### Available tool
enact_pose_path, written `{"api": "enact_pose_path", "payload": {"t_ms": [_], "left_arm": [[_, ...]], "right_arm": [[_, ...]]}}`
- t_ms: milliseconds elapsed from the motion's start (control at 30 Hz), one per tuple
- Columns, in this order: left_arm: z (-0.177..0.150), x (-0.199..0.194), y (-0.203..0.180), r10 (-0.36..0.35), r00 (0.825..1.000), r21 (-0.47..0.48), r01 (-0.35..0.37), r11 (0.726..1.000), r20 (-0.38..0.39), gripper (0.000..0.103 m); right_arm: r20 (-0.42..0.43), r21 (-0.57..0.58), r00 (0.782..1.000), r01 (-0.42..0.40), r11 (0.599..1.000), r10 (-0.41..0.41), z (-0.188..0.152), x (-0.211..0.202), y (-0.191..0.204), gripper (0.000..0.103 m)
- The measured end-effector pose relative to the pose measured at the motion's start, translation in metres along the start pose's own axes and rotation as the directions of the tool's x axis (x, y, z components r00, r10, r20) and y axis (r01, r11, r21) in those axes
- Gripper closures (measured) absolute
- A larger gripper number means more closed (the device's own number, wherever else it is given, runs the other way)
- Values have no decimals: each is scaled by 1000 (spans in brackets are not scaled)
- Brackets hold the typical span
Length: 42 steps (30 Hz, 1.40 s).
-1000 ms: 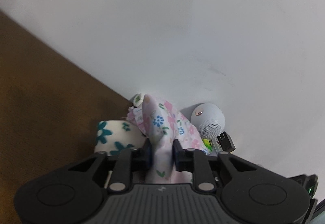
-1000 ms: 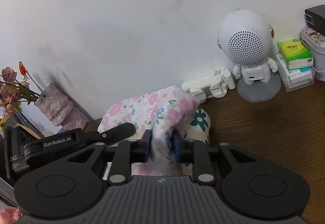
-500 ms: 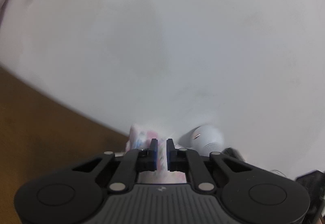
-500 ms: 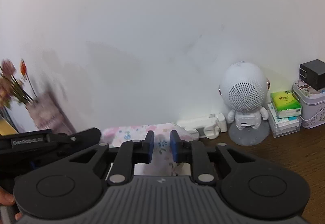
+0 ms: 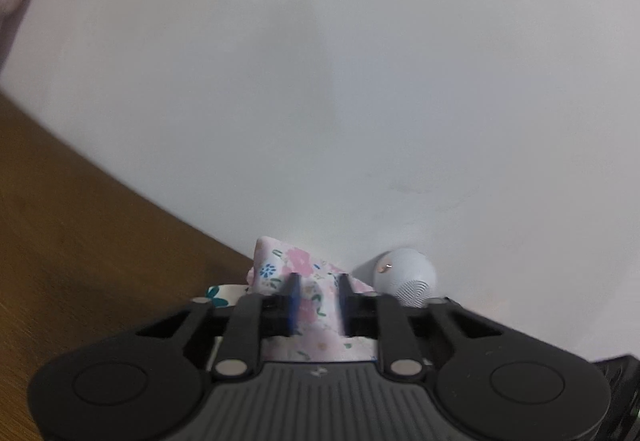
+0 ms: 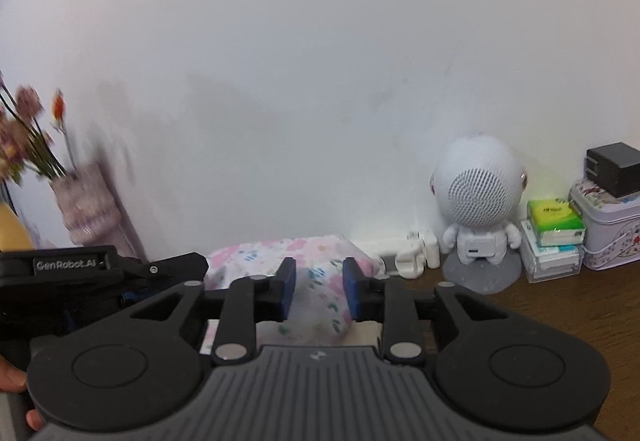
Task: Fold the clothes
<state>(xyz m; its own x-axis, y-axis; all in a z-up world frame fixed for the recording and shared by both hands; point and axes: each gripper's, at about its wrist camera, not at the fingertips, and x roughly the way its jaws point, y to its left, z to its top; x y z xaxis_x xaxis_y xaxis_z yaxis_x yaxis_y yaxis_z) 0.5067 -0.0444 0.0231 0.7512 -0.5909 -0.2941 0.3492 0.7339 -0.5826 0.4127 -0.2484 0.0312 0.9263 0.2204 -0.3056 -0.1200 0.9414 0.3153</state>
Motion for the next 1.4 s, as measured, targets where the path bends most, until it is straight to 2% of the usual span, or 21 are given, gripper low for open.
{"api": "enact_pose_path", "payload": {"t_ms": [67, 133, 200, 267, 300, 333, 367, 467, 533, 633, 967, 1133, 1400], "left_arm": [[-3, -12, -8, 20, 1000, 66, -21, 998, 12, 55], [-9, -25, -16, 54, 998, 131, -59, 990, 34, 40], [-20, -42, -22, 87, 993, 169, -99, 981, 77, 12], [-32, -59, -28, 141, 980, 201, -167, 965, 139, 3], [-37, -67, -32, 176, 969, 218, -212, 953, 173, 0], [-43, -73, -37, 216, 956, 239, -261, 935, 199, 0], [-51, -79, -43, 249, 944, 258, -302, 918, 217, 0], [-67, -102, -53, 337, 905, 299, -407, 863, 260, 0], [-80, -120, -57, 367, 893, 311, -438, 843, 262, 0], [-94, -160, -61, 384, 892, 323, -445, 835, 237, 0], [-162, -262, -98, 435, 879, 345, -477, 808, 196, 0], [-193, -299, -113, 466, 868, 328, -497, 804, 173, 0], [-229, -340, -133, 490, 851, 292, -525, 800, 188, 0]], "right_arm": [[4, 6, 1000, -19, 1000, 19, 0, -12, 1, 60], [1, 0, 1000, -31, 1000, 31, -1, -24, 5, 52], [1, -19, 999, -45, 999, 45, -3, -36, 11, 41], [4, -40, 998, -59, 997, 59, -7, -50, 19, 20], [7, -55, 998, -64, 996, 65, -9, -57, 23, 18], [10, -69, 997, -70, 995, 70, -11, -63, 27, 12], [13, -85, 997, -73, 994, 75, -13, -70, 31, 1], [27, -133, 997, -64, 989, 68, -22, -91, 43, 0], [21, -134, 997, -76, 988, 79, -29, -105, 47, 0], [-14, -104, 995, -100, 990, 99, -41, -127, 51, 0], [-128, -115, 989, -84, 990, 69, -95, -213, 72, 0], [-135, -162, 991, -34, 986, 12, -118, -257, 77, 0], [-115, -186, 992, -72, 980, 51, -140, -314, 72, 0]]}}
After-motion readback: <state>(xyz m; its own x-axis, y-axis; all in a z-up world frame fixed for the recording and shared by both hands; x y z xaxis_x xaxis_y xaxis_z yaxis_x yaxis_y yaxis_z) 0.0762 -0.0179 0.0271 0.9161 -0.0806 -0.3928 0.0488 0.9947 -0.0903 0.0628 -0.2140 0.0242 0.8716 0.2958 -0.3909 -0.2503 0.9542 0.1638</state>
